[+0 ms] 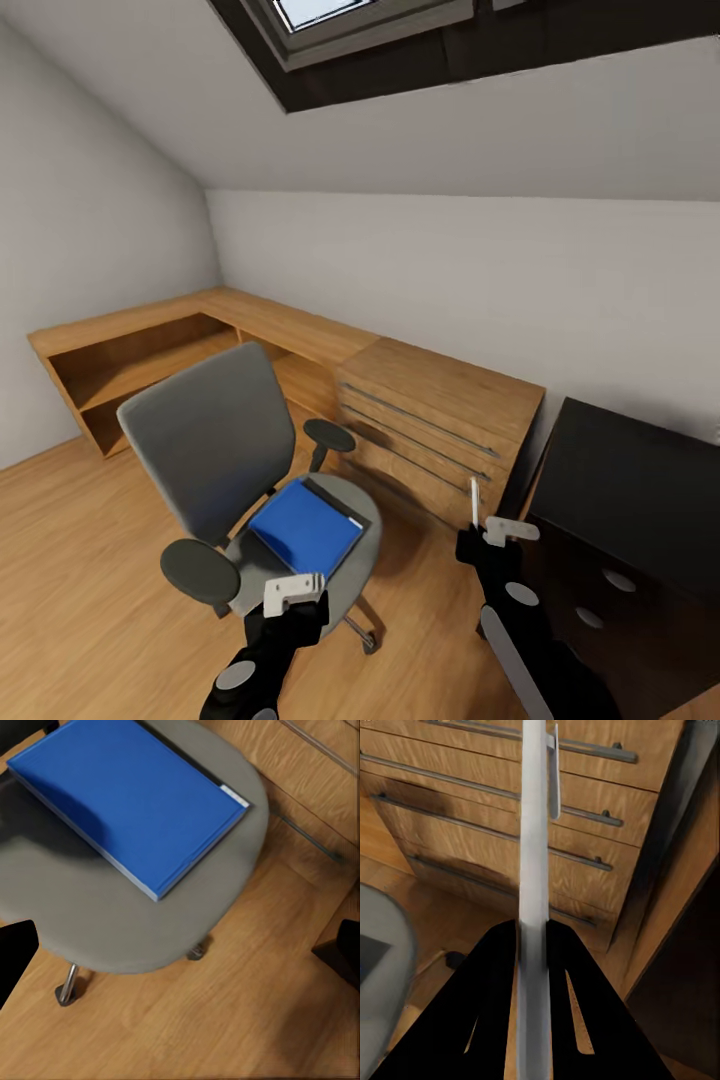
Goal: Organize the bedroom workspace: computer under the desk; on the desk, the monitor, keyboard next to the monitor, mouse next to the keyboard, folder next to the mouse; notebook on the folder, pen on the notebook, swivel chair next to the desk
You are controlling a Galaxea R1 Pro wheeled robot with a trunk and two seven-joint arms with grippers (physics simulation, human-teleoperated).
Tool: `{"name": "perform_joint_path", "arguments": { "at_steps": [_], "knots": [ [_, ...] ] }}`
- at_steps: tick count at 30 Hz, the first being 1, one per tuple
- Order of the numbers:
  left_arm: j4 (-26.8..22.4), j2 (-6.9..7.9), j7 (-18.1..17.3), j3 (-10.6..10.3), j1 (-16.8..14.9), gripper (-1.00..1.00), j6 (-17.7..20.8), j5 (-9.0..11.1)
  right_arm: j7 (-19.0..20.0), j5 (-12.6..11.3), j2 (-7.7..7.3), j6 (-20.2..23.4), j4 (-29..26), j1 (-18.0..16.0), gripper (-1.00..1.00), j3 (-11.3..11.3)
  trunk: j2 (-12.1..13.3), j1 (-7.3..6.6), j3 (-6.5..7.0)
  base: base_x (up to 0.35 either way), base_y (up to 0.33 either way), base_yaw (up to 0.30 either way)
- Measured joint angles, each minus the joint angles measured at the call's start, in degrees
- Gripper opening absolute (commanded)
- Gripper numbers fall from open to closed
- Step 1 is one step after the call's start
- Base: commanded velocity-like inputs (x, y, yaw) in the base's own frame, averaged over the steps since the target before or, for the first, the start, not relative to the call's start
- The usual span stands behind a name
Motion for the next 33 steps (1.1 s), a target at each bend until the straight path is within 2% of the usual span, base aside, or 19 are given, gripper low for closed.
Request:
{"name": "perform_joint_path", "arguments": {
  "at_steps": [23,26,30,33],
  "knots": [
    [0.44,0.00,0.12,-0.08,0.01,1.00,-0.01,0.11,-0.03,0.03,0.00,-0.10,-0.27,0.00,-1.00,0.01,9.23,-5.05,4.13,0.000,0.000,-0.004],
    [0.50,-0.01,0.12,-0.09,0.03,1.00,-0.02,0.10,-0.08,0.03,-0.05,-0.08,-1.39,0.15,-1.00,-0.05,10.43,-5.71,4.67,0.000,0.000,0.000],
    [0.52,-0.04,0.12,-0.09,0.01,1.00,-0.02,0.02,-0.16,0.03,-0.09,0.06,-5.58,2.31,-1.00,-1.01,12.04,-6.59,5.39,0.000,0.000,0.000],
    [0.52,-0.08,0.12,-0.09,0.03,1.00,0.03,0.05,-0.16,0.02,-0.59,0.08,-5.99,2.56,-1.00,-1.09,13.24,-7.25,5.93,0.000,0.000,0.000]
  ]
}}
